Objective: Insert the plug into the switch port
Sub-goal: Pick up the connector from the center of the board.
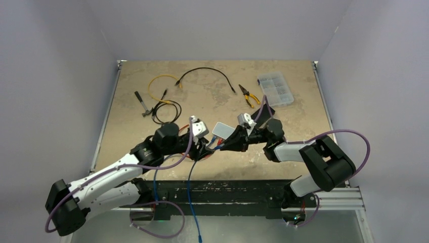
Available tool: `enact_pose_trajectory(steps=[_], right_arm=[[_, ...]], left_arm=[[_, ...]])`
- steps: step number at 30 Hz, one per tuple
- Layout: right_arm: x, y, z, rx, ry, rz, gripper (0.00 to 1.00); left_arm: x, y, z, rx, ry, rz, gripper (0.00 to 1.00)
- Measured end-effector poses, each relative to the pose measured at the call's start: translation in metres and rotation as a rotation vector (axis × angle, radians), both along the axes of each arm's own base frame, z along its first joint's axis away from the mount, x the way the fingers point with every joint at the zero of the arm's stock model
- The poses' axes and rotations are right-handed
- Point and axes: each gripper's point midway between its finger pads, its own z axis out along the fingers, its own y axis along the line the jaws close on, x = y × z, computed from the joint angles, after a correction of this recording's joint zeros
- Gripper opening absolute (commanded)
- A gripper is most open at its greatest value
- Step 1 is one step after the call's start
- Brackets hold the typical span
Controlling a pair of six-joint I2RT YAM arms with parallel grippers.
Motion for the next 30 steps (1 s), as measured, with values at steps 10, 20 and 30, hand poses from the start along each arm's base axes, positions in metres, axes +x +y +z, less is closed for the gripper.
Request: enact_pose_trajectory(steps=[10, 20, 30], right_arm=[[-0.013, -0.009, -0.027, -0.044, 0.32, 0.034, 0.0], [-0.019, -0.014, -0.028, -0.065, 0.459, 0.032, 0.0], [-0.017, -0.018, -0.029, -0.061, 0.47, 0.007, 0.0]], left_arm=[[-0.003, 0.0, 0.022, -0.224, -0.126, 0.019, 0.49], [-0.005, -0.011, 0.008, -0.274, -0.115, -0.021, 0.5], [-0.013, -0.027, -0.01, -0.324, 0.008, -0.059, 0.49]])
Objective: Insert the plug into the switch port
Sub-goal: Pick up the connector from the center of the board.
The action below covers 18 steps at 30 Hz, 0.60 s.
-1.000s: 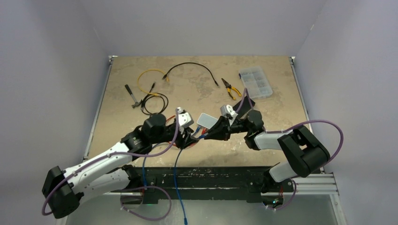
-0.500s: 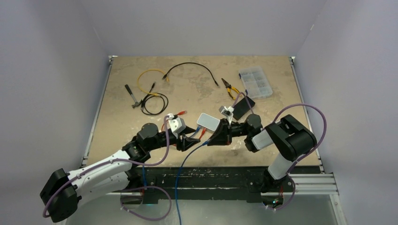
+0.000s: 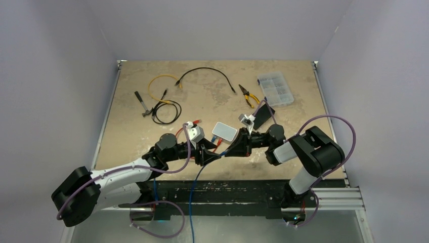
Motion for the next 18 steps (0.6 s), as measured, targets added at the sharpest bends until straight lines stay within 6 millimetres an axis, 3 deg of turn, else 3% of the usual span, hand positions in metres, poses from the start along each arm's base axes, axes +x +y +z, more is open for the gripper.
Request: enact_pose_trajectory(steps=[9, 18], right_arm=[[0.004, -0.002, 0.002, 0.006, -0.006, -0.028, 0.0], [0.004, -0.002, 0.002, 0.006, -0.005, -0.031, 0.0]], left_arm=[[-0.006, -0.005, -0.014, -0.057, 0.167, 0.01, 0.46], [-0.004, -0.015, -0.018, -0.097, 0.226, 0.002, 0.25]])
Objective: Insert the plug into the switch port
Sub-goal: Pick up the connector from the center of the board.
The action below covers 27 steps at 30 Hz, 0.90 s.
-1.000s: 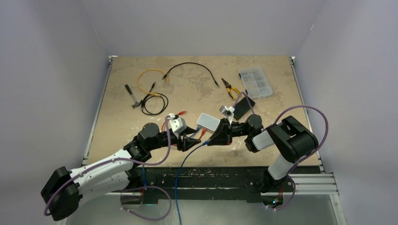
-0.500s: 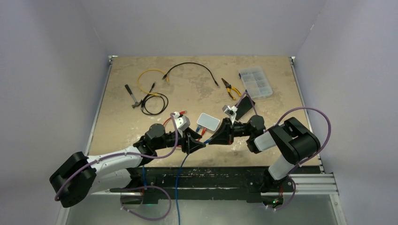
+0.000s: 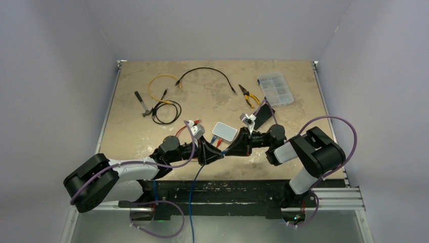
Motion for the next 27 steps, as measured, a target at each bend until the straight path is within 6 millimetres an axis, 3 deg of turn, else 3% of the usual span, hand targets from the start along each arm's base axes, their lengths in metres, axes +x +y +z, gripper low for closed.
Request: enact_pose_trajectory(steps=[3, 6, 15, 27], right_arm=[[-0.0006, -0.0002, 0.0002, 0.0, 0.002, 0.003, 0.0], [-0.0016, -0.0003, 0.0002, 0.0, 0.006, 0.007, 0.0], [-0.0015, -0.0006, 0.0018, 0.002, 0.005, 0.005, 0.0], [-0.0023, -0.0019, 0.0001, -0.001, 0.011, 0.003, 0.0]], left_arm=[[0.0013, -0.0014, 0.0004, -0.009, 0.003, 0.002, 0.15], [0.0028, -0.0016, 0.001, -0.014, 0.006, 0.009, 0.12], [0.001, -0.0034, 0.0033, -0.029, 0.005, -0.005, 0.28], [-0.0016, -0.0063, 0.0005, -0.034, 0.007, -0.031, 0.26]])
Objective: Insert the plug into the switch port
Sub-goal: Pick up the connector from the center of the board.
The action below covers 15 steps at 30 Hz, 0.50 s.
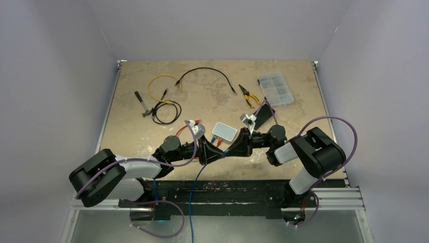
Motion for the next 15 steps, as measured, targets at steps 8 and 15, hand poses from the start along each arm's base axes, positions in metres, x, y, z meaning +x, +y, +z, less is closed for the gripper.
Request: enact_pose_trajectory(steps=[8, 15], right_arm=[[0.0, 0.0, 0.0, 0.0, 0.002, -0.004, 0.0], [0.001, 0.0, 0.0, 0.0, 0.001, -0.005, 0.0]], left_arm=[[-0.001, -0.001, -0.009, 0.02, 0.019, -0.012, 0.3], [-0.003, -0.002, -0.01, 0.021, 0.021, -0.016, 0.23]])
